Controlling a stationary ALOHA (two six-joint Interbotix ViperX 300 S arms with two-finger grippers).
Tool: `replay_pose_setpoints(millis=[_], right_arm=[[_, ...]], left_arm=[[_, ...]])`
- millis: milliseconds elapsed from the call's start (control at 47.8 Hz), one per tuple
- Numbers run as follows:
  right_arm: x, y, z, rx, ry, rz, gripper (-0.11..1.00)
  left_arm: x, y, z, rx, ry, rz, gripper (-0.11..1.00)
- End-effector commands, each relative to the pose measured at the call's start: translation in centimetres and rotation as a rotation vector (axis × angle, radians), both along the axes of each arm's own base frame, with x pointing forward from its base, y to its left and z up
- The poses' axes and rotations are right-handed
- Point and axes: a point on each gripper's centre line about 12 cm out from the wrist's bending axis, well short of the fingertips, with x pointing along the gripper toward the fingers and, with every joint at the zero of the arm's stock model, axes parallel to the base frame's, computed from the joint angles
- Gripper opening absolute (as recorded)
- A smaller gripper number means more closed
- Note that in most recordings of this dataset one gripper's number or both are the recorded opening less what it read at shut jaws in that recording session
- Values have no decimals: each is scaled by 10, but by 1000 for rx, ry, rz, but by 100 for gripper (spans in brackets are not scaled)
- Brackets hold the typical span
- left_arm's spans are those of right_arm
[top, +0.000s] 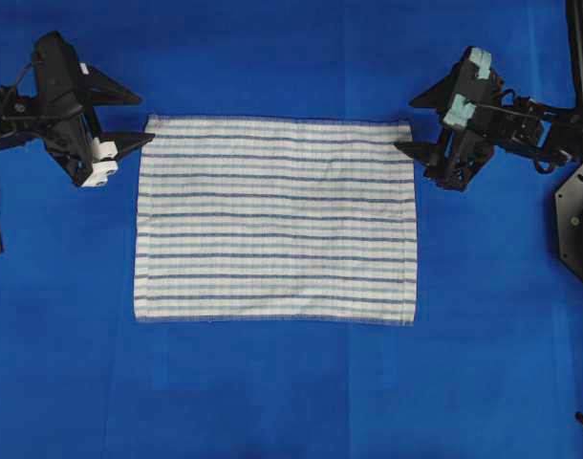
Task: Fold the blue towel.
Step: 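Move both grippers to the towel's top corners, left and right, then close both grippers on the towel's top corners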
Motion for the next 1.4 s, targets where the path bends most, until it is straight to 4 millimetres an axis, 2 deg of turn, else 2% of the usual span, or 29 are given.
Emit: replay_pose_setpoints(millis=[0,293,439,606,690,899,962,1171,1380], right_arm=[[5,-4,2,-11,-25,-10,70],[5,-4,-2,-6,-13,-10,65],[5,-4,-1,-7,-15,-10,57],[5,-4,-2,-7,-14,-8,40],[4,-4,-2,-6,-12,-8,33],[4,-2,-3,-7,-5,0,17],[4,-2,-3,-8,-3,4,14],[5,-2,-1,-11,-8,7,4],[6,-1,6,-19,-28,10,2]], left_arm=[[5,4,-1,6,-16,9,67],[11,7,-16,-14,29,10,67],[11,7,-21,-19,45,11,67],[11,7,-27,-33,71,13,64],[13,8,-30,-43,93,12,57],[15,9,-33,-56,121,13,16],[14,8,-33,-57,123,12,6],[12,6,-30,-57,124,9,5],[11,5,-21,-49,122,0,5]])
